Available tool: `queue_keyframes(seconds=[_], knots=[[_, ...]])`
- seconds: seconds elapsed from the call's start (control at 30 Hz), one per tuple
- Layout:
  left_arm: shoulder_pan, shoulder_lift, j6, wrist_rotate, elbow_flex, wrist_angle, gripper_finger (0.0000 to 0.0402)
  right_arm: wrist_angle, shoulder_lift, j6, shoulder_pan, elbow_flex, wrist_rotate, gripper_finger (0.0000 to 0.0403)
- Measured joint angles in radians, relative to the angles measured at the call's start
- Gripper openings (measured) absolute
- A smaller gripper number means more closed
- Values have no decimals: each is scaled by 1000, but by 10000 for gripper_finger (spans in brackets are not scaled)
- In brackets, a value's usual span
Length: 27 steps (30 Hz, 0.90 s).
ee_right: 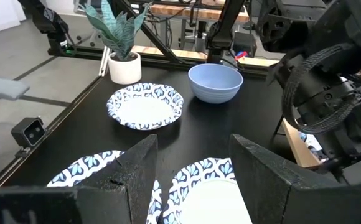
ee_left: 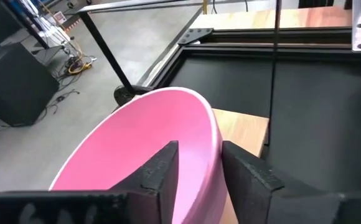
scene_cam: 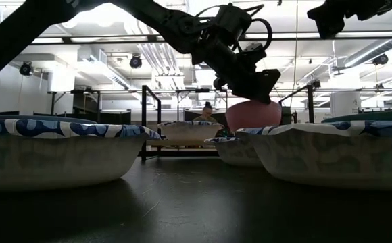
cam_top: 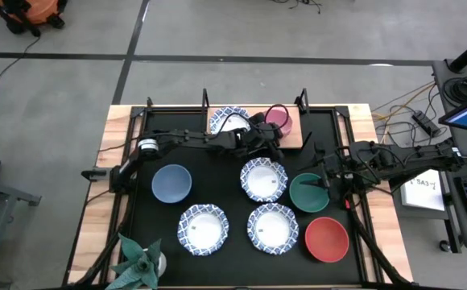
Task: Place and stack bowls onto a shelf
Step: Put the pink bowl on the shelf
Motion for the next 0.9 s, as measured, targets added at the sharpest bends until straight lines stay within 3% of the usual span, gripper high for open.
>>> queue_keyframes(seconds=[0.23,0.43,0.7,0.9], knots=[[-5,-47,-10,-1,0,-83,130,1,1,2,0,0,13,189],[-29,-105,-11,-3,-2,-203,138,0,3,44,0,0,88,189],[-114,-257,3,-7,-14,-513,137,-3,72,131,-1,0,394,187],[-198,-404,-7,-150,-112,-585,137,-8,251,143,-8,44,446,142]])
